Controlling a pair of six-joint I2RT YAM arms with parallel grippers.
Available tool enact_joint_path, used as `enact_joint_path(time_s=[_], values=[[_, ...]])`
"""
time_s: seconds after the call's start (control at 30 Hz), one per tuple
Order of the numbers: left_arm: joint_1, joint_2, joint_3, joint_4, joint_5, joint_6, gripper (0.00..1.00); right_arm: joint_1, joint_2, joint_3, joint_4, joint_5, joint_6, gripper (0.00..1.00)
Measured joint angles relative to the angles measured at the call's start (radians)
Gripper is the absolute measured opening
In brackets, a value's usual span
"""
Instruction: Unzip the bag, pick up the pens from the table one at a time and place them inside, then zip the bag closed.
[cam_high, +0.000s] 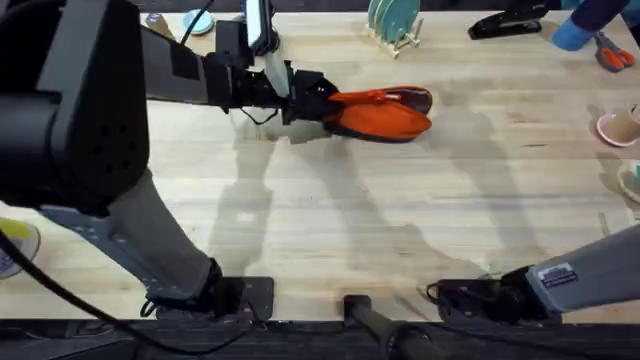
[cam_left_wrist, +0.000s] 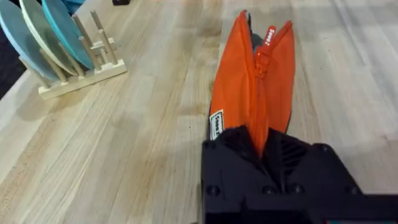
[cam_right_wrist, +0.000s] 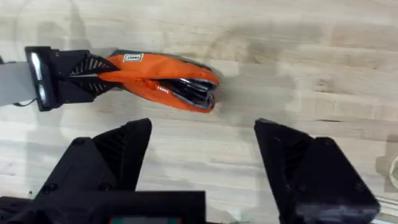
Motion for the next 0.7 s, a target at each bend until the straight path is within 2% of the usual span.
enact_joint_path(time_s=[0.2, 0.3, 0.53, 0.7], values=[[0.000, 0.000, 0.000, 0.000, 0.000, 0.000, 0.041, 0.000, -0.069, -0.004, -0.001, 0.000, -0.032, 0.996], [0.000, 0.000, 0.000, 0.000, 0.001, 0.000, 0.041, 0.000, -0.135, -0.057, 0.023, -0.001, -0.091, 0.996], [0.000, 0.000, 0.000, 0.000, 0.001, 0.000, 0.041, 0.000, -0.305, -0.259, 0.050, -0.073, -0.346, 0.996], [0.000, 0.000, 0.000, 0.000, 0.001, 0.000, 0.041, 0.000, -0.330, -0.344, 0.088, -0.096, -0.542, 0.996]])
